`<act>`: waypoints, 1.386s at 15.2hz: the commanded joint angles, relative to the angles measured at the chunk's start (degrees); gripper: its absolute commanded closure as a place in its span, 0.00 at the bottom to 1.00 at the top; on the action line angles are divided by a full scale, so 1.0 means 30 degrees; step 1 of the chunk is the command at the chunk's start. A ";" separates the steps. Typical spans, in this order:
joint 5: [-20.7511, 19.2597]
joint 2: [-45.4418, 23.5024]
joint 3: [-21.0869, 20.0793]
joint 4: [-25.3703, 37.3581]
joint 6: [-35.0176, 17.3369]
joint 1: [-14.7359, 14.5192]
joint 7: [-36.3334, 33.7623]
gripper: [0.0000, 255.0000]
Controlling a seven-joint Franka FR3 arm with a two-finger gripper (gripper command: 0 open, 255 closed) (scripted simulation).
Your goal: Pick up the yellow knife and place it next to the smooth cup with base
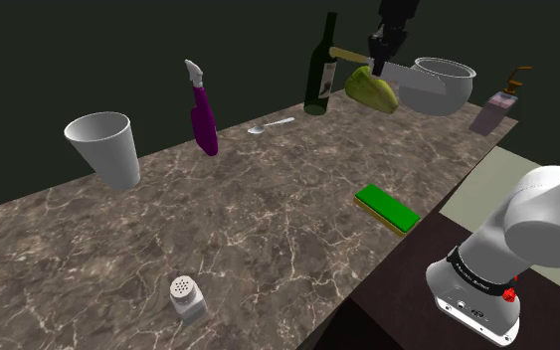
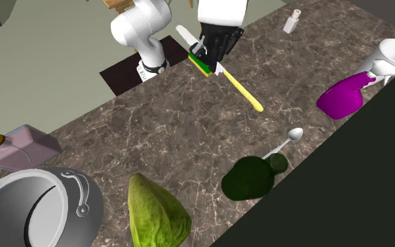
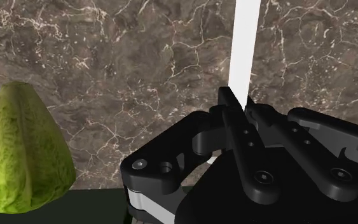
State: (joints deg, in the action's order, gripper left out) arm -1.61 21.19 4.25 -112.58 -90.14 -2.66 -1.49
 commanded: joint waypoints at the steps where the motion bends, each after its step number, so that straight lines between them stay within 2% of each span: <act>1: 0.0268 -0.0231 -0.0655 0.0219 -0.0006 -0.0343 -0.0965 1.00; 11: 0.1147 -0.2664 -0.3664 0.2600 -0.0092 -0.1974 -0.5476 1.00; 21: 0.0737 -0.7036 -0.6302 0.7442 0.0372 -0.3800 -1.0016 1.00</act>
State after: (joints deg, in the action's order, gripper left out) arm 1.02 2.14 -13.83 -92.76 -89.50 -13.39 -29.91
